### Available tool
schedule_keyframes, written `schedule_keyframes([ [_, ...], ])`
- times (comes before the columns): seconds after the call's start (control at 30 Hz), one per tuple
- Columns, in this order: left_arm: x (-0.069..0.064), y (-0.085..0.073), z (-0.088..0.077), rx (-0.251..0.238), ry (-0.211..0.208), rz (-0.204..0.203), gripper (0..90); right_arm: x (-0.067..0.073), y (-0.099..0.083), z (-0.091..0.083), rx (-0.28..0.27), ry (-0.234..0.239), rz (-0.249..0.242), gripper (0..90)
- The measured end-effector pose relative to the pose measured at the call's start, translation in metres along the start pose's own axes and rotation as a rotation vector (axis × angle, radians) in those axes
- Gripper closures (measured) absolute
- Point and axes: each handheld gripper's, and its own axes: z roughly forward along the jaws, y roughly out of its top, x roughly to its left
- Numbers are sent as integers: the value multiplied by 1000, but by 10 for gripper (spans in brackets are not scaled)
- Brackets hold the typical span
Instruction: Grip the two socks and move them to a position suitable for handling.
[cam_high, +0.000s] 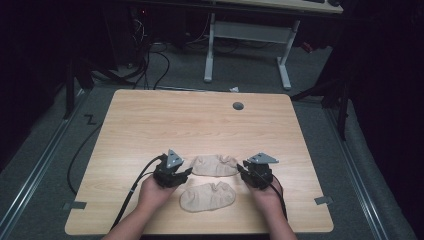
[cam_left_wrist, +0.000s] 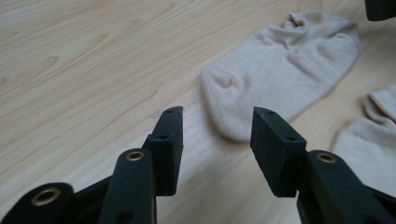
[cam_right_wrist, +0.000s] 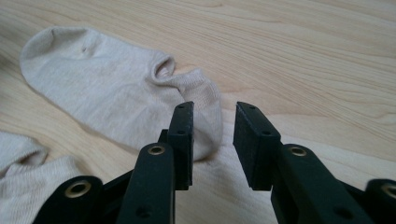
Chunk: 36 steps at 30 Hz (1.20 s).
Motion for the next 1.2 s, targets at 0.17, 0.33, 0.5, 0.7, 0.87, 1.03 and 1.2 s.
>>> schedule_keyframes([
  [0.17,-3,9,23,12,8,-28,586,-2,1,16,38,10,19,693],
  [0.33,-5,8,33,49,23,-31,741,-3,-1,22,63,33,23,789],
  [0.5,-8,9,29,41,37,-16,868,2,0,17,35,26,-15,851],
  [0.7,-9,12,14,-11,38,-12,868,6,5,2,-36,21,-37,850],
  [0.87,-10,13,8,-23,40,-4,867,9,6,0,-49,14,-58,850],
  [1.03,-9,11,9,-12,38,3,867,11,6,-1,-53,18,-71,850],
  [1.2,-11,8,8,-16,31,3,867,13,4,1,-41,20,-82,850],
])
